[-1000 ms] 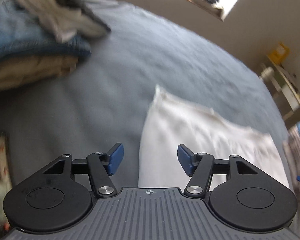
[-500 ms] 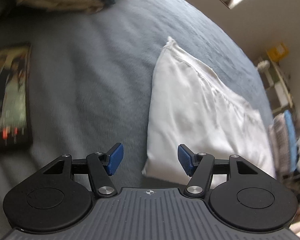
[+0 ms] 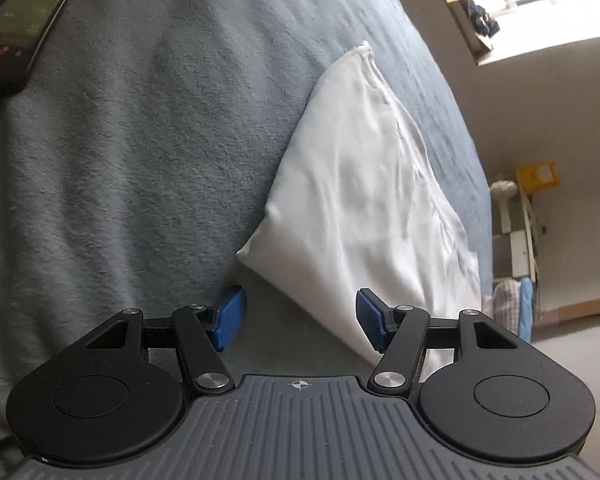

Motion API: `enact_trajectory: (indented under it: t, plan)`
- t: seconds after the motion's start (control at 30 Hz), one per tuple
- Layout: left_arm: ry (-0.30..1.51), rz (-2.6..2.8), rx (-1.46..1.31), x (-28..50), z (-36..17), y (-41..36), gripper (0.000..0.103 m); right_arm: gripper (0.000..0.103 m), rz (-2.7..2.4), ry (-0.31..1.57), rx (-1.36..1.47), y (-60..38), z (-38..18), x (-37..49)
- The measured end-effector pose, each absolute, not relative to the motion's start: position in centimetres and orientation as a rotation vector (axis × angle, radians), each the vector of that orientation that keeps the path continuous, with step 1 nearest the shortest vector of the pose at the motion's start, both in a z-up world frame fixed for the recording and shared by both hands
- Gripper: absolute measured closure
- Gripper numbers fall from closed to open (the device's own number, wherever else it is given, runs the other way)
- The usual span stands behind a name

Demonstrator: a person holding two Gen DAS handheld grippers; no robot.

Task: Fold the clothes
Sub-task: 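Grasp the folded sweatshirt edge with both grippers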

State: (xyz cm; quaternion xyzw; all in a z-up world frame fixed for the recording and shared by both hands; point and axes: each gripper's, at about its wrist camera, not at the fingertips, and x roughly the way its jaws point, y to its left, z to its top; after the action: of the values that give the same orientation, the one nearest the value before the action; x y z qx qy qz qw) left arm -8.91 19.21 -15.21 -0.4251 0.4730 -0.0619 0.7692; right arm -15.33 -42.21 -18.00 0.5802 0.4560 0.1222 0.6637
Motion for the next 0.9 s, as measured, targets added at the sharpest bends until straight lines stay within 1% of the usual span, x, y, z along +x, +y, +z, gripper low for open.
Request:
enact_trajectory:
  t: [0.07, 0.1, 0.13, 0.17, 0.2, 0.23, 0.27, 0.3, 0.33, 0.37, 0.4, 0.47, 0.57, 0.6, 0.67, 0.73, 0.8, 0.9]
  plan:
    - [0.996, -0.114, -0.905, -8.9, -15.3, 18.7, 0.046, 0.039, 0.255, 1.004, 1.313, -42.0, -18.1, -15.6]
    - [0.984, -0.106, -0.898, -8.9, -15.3, 18.6, 0.051, 0.041, 0.241, 0.993, 1.312, -42.0, -18.1, -15.7]
    - [0.974, -0.096, -0.891, -8.8, -15.2, 18.6, 0.059, 0.044, 0.225, 0.982, 1.31, -42.1, -18.1, -15.7]
    - [0.966, -0.086, -0.89, -8.8, -15.2, 18.7, 0.062, 0.049, 0.209, 0.974, 1.308, -42.2, -18.2, -15.8]
    - [0.959, -0.077, -0.891, -8.8, -15.2, 18.8, 0.071, 0.051, 0.194, 0.967, 1.305, -42.4, -18.2, -15.9]
    - [0.952, -0.074, -0.897, -8.9, -15.2, 19.0, 0.078, 0.056, 0.181, 0.955, 1.299, -42.5, -18.2, -15.9]
    - [0.945, -0.073, -0.901, -8.9, -15.2, 19.1, 0.082, 0.061, 0.17, 0.941, 1.292, -42.6, -18.2, -16.0]
    - [0.938, -0.073, -0.9, -9.0, -15.1, 19.1, 0.087, 0.064, 0.159, 0.934, 1.28, -42.6, -18.1, -16.0]
    - [0.93, -0.074, -0.896, -9.1, -15.0, 19.1, 0.091, 0.075, 0.148, 0.928, 1.265, -42.6, -18.0, -16.0]
    - [0.924, -0.074, -0.885, -9.2, -14.8, 19.1, 0.092, 0.087, 0.138, 0.917, 1.25, -42.6, -17.8, -16.1]
    - [0.914, -0.08, -0.878, -9.2, -14.5, 19.1, 0.094, 0.088, 0.134, 0.907, 1.233, -42.6, -17.6, -16.1]
    - [0.89, -0.096, -0.87, -9.3, -13.8, 19.2, 0.095, 0.092, 0.152, 0.872, 1.195, -42.6, -16.6, -16.2]
    - [0.867, -0.118, -0.863, -9.4, -13.3, 19.6, 0.095, 0.093, 0.185, 0.815, 1.136, -42.6, -15.2, -16.4]
    - [0.863, -0.125, -0.861, -9.4, -13.3, 19.8, 0.095, 0.093, 0.19, 0.808, 1.131, -42.8, -15.2, -16.6]
    - [0.9, -0.117, -0.865, -9.2, -14.5, 19.9, 0.095, 0.093, 0.154, 0.851, 1.155, -42.9, -16.8, -16.5]
    - [0.944, -0.105, -0.869, -9.0, -15.9, 20.1, 0.092, 0.094, 0.111, 0.902, 1.183, -42.9, -18.6, -16.2]
    - [0.95, -0.107, -0.908, -9.2, -16.1, 20.8, 0.088, 0.094, 0.118, 0.898, 1.248, -43.4, -19.5, -16.6]
    - [0.942, -0.103, -0.958, -9.9, -16.0, 22.0, 0.081, 0.09, 0.103, 0.885, 1.298, -44.6, -19.3, -17.3]
